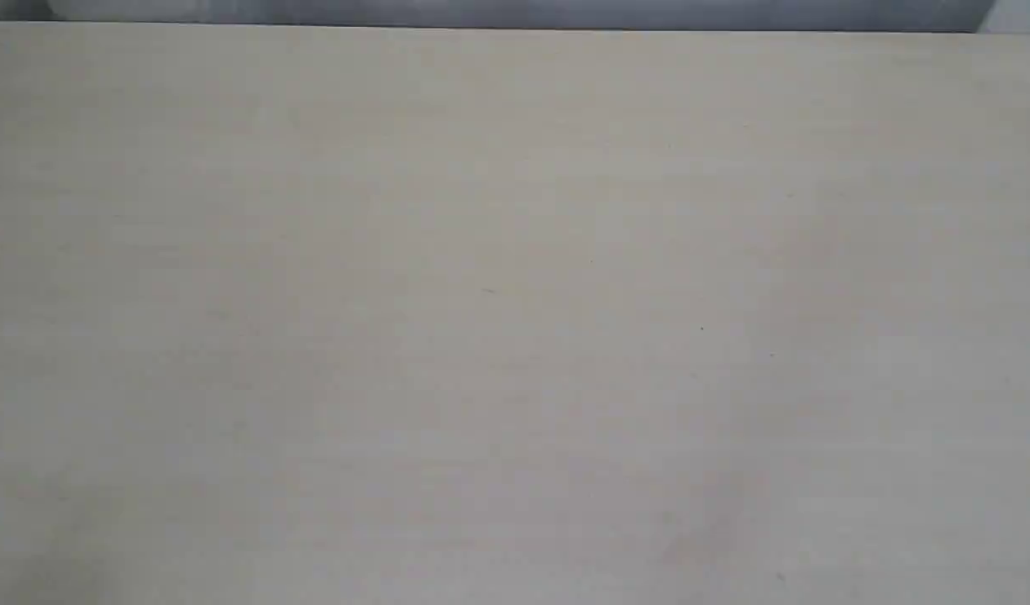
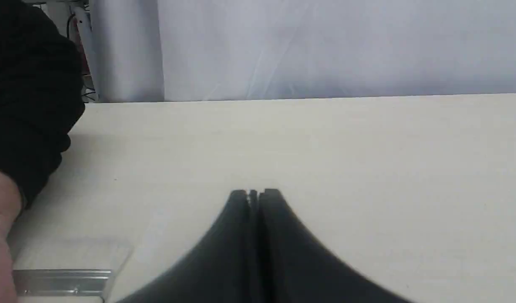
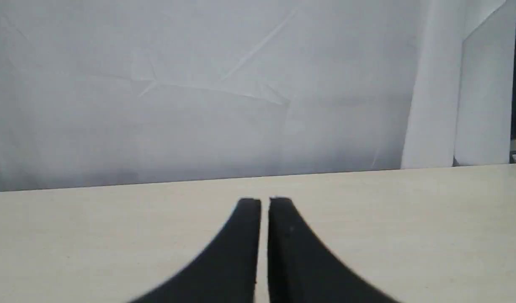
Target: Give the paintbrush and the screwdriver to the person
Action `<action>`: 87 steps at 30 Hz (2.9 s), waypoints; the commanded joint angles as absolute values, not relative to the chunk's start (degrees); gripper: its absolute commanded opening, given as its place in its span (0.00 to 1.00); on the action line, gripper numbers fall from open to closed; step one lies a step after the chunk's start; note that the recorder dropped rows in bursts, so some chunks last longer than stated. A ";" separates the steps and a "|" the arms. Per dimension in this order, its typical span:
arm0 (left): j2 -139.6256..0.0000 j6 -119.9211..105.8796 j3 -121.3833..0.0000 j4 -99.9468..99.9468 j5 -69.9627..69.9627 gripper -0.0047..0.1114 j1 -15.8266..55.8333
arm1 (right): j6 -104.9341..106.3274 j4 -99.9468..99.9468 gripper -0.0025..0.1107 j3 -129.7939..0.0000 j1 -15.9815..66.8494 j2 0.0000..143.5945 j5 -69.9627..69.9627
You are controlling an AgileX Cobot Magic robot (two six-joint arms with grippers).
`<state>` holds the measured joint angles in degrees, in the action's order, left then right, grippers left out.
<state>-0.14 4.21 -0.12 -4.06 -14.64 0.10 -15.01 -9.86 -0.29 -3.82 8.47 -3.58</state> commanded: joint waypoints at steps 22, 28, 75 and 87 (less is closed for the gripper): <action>0.00 4.32 0.00 -3.83 -14.42 0.04 0.40 | -15.10 -10.14 0.06 0.00 -4.17 6.40 0.34; 0.00 4.32 0.00 -3.96 -14.18 0.04 0.40 | -9.72 -9.21 0.06 0.00 -4.17 6.40 0.46; 0.00 4.32 0.00 -3.84 -14.32 0.04 0.40 | -2.23 -3.19 0.06 0.00 -4.17 6.40 14.88; 0.00 4.32 0.00 -4.02 -14.20 0.04 0.40 | -2.23 -3.19 0.06 0.00 -4.17 6.40 14.88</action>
<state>-0.14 4.21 -0.12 -4.06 -14.64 0.10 -2.14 -3.21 -0.17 -3.82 6.61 15.12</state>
